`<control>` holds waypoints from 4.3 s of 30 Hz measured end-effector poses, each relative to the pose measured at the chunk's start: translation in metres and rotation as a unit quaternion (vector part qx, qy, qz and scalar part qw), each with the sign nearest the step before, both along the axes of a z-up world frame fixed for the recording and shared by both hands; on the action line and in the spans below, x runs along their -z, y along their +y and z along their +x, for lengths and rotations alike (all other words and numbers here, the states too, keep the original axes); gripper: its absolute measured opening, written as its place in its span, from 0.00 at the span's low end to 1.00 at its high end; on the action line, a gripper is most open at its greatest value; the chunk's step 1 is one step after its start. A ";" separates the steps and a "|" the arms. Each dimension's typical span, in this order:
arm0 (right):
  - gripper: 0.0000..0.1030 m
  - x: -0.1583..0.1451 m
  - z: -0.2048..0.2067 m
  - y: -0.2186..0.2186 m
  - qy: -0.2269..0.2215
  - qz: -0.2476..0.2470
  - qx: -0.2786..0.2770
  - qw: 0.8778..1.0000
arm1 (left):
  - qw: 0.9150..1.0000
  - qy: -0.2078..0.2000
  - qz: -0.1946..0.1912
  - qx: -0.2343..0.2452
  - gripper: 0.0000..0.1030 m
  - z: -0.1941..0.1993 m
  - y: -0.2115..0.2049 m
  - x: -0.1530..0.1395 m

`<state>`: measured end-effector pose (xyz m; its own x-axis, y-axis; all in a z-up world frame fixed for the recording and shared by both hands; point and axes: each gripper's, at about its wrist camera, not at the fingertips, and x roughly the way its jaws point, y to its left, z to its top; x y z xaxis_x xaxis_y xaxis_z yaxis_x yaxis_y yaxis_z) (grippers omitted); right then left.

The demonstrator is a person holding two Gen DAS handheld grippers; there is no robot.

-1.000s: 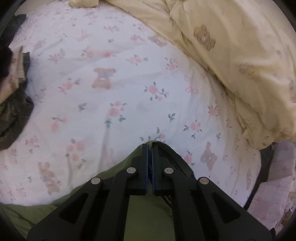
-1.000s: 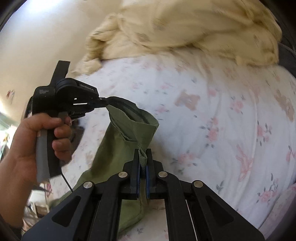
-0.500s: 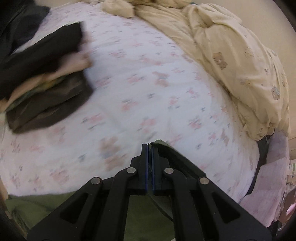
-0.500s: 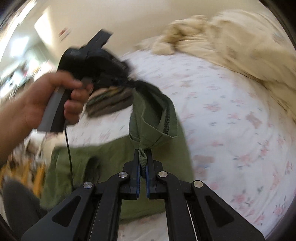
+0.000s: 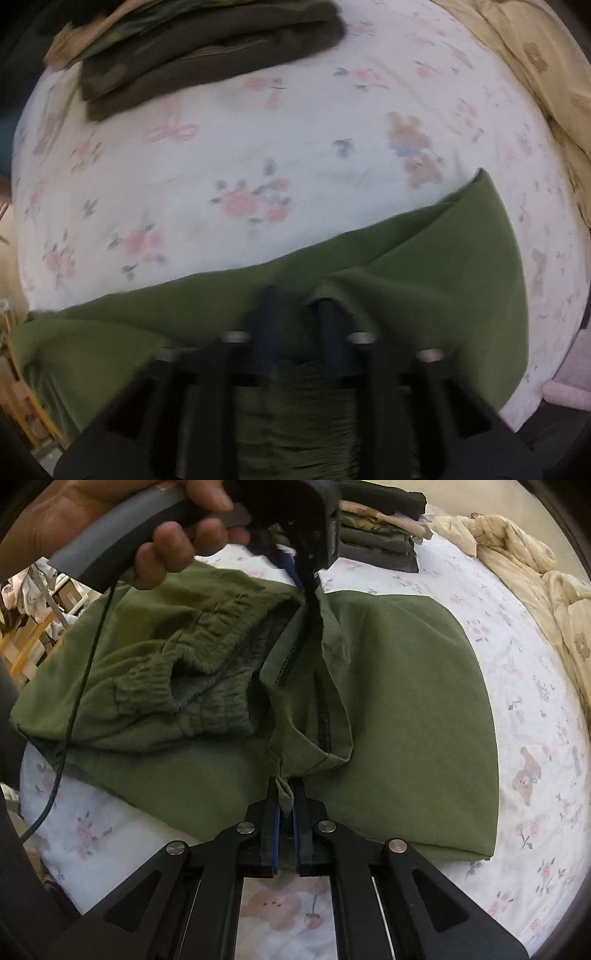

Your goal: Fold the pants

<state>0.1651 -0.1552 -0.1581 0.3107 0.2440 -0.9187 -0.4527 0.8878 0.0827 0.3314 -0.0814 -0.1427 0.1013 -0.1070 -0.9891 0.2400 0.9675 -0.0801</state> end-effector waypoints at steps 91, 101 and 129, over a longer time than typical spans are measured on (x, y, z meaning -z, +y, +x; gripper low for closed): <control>0.17 -0.010 0.066 -0.142 0.087 0.176 0.258 0.946 | 0.999 -0.041 0.000 0.026 0.64 -0.019 -0.006 -0.030; 0.81 0.042 -0.018 -0.213 0.124 0.324 0.512 0.786 | 0.997 -0.072 -0.021 0.006 0.77 -0.051 -0.009 -0.061; 0.06 0.000 -0.006 -0.197 0.005 0.279 0.448 0.850 | 1.000 -0.015 0.005 0.011 0.76 0.005 -0.129 -0.064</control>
<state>0.1593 -0.3527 -0.1586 0.5933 0.3126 -0.7418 0.3869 0.6974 0.6033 0.3359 -0.2099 -0.0784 0.1286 -0.0995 -0.9867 0.2627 0.9628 -0.0628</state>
